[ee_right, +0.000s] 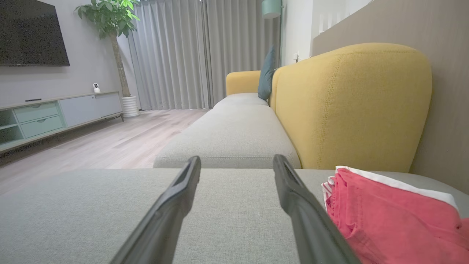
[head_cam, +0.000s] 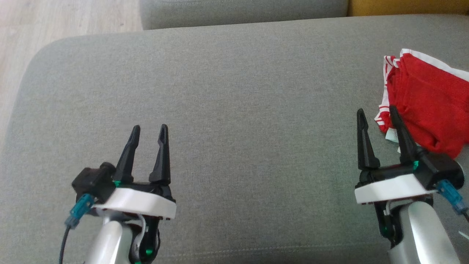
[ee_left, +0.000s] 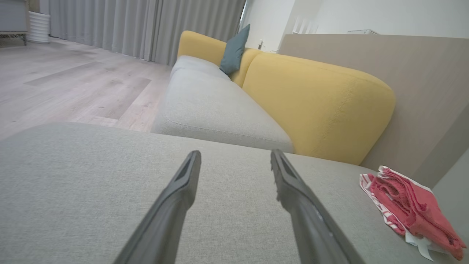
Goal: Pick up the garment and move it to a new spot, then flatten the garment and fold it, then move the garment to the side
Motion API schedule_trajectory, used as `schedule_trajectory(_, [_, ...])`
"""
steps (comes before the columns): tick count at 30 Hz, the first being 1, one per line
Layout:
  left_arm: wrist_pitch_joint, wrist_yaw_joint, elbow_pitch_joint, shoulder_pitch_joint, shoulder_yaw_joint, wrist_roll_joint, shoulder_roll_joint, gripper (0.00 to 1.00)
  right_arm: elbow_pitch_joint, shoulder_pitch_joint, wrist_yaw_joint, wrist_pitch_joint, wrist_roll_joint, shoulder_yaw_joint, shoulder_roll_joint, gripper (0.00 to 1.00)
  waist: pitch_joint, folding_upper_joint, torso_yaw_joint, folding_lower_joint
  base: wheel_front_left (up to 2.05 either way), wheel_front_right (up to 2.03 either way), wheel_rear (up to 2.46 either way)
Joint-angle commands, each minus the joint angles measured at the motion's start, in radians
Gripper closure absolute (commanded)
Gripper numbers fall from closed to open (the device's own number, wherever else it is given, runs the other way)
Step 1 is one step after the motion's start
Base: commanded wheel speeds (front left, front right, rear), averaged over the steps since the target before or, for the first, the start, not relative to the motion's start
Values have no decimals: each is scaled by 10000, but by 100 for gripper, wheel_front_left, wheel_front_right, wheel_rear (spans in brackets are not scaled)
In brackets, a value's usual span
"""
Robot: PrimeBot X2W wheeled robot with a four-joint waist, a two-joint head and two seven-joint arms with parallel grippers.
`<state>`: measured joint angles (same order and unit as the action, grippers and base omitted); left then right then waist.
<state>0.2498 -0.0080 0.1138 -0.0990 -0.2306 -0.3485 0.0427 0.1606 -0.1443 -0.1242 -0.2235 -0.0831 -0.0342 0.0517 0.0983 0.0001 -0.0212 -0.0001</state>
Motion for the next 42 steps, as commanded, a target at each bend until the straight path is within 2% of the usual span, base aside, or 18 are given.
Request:
schedule_trajectory(1, [120, 42, -424, -230, 399, -59, 75, 0, -273, -160, -65, -152, -85, -287, -12, 0, -45, -1, 10, 1, 0, 0, 0])
schedule_trajectory(10, [120, 151, -848, -35, 579, -63, 75, 0, -153, 20, -65, -340, -357, -359, -13, 0, -111, -1, -31, 1, 0, 0, 0])
schedule_trajectory(13, [120, -22, -1071, 25, 657, -11, 75, 0, -152, 7, -65, -358, -380, -380, -13, 0, -117, -1, -60, 1, 0, 0, 0])
schedule_trajectory(29, [120, -352, -1399, 146, 938, -139, 75, 0, -184, -5, -65, -381, -480, -459, -14, 0, -70, -1, -101, 1, 0, 0, 0])
schedule_trajectory(42, [120, -369, -1753, 293, 1119, -456, 75, 0, -310, 44, -65, -382, -550, -511, -14, 0, -70, -1, -92, 1, 0, 0, 0])
